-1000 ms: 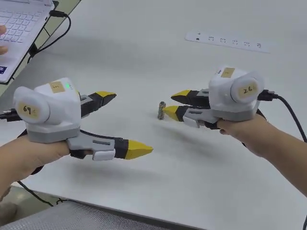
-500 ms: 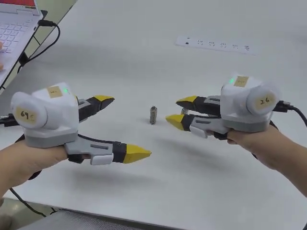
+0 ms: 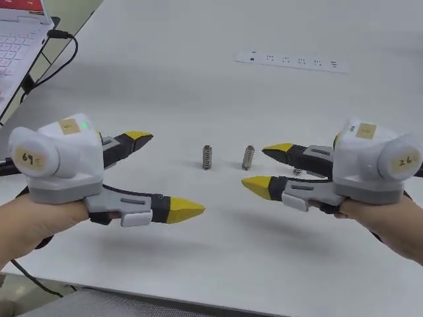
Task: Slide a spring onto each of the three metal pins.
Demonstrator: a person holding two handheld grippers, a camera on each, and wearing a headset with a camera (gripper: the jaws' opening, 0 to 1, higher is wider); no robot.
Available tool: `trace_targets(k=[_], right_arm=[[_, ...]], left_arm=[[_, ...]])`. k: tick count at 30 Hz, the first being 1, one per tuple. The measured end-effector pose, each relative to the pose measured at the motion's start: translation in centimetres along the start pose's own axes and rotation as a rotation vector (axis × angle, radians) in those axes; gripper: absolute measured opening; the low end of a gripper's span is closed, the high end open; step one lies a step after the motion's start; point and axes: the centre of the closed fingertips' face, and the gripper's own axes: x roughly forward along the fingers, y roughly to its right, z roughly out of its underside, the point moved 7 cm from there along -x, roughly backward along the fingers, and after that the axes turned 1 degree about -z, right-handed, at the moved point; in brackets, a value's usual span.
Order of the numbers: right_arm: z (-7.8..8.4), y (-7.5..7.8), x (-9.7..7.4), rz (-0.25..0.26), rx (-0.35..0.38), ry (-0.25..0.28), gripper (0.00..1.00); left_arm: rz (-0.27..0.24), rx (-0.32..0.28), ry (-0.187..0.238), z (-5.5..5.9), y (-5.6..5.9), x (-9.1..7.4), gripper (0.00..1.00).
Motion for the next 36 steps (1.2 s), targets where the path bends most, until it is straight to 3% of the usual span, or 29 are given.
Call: trace_targets(k=[3, 8, 18, 25, 32, 36], right_arm=[[0.5, 0.3, -1.1, 0.043, 0.043, 0.001, 0.51], [1.2, 0.5, -2.8, 0.069, 0.054, 0.031, 0.65], [2.8, 0.9, -6.4, 0.132, 0.131, 0.076, 0.8], [3.5, 0.6, -8.4, 0.127, 0.123, 0.089, 0.9], [3.5, 0.2, -9.5, 0.112, 0.122, 0.125, 0.98], [3.6, 0.2, -9.6, 0.114, 0.106, 0.119, 0.99]], left_arm=[[0.004, 0.003, 0.003, -0.2, 0.3, 0.1, 0.98], [0.01, 0.0, 0.006, -0.3, 0.6, 0.1, 0.98], [0.014, 0.0, 0.013, -0.5, 0.9, 0.0, 0.98], [0.034, 0.001, 0.024, -0.7, 1.3, 0.1, 0.98], [0.036, 0.001, 0.019, -0.6, 1.3, -0.1, 0.98], [0.034, 0.004, 0.011, -0.4, 1.2, -0.4, 0.98]])
